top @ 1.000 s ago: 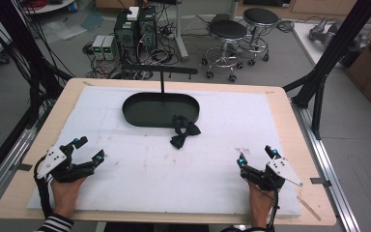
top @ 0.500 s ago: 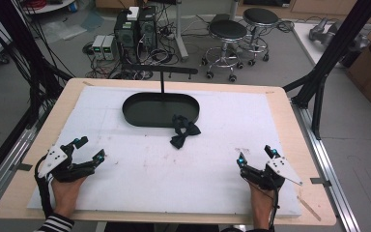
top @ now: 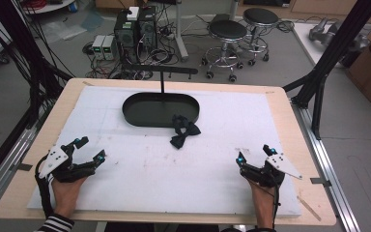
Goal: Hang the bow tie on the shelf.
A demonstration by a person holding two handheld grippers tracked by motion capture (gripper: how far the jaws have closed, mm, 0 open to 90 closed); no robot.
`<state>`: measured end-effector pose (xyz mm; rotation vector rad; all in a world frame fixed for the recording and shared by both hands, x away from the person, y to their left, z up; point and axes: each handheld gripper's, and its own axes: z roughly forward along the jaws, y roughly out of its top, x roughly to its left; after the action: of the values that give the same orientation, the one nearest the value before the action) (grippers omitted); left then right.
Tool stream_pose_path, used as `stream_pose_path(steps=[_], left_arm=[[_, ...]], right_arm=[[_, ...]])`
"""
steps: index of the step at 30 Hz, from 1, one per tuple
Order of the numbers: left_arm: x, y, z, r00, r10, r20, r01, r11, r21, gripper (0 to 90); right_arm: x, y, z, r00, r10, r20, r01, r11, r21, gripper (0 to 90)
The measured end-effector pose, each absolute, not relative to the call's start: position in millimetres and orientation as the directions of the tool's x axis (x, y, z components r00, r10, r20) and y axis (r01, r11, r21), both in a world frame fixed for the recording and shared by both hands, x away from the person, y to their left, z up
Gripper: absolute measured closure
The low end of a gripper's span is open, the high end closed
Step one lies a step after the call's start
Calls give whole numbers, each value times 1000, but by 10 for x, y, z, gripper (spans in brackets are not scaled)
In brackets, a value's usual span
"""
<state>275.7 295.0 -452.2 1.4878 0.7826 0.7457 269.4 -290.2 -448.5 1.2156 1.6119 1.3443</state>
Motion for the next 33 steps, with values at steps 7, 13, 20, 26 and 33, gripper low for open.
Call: stream_pose_path(steps=[7, 13, 20, 26, 33], left_arm=[[2762, 2952, -4521, 561, 828, 5, 47, -37, 998, 178], [2763, 2949, -4521, 561, 828, 2, 50, -36, 998, 178], [2760, 2945, -4521, 561, 828, 4, 47, -37, 998, 178], [2762, 2947, -4522, 561, 828, 1, 48, -34, 998, 178], [2762, 2948, -4522, 562, 827, 1, 48, -33, 998, 179]], right_arm=[[2778, -2881, -4327, -367, 929, 43, 249, 54, 967, 34], [2918, -2779, -4084, -443, 894, 64, 289, 75, 954, 35], [3100, -2511, -3848, -578, 816, 24, 310, 192, 931, 92], [3241, -2273, -3729, -640, 768, 15, 316, 246, 916, 130], [3383, -2064, -3655, -673, 739, 37, 341, 266, 902, 132]])
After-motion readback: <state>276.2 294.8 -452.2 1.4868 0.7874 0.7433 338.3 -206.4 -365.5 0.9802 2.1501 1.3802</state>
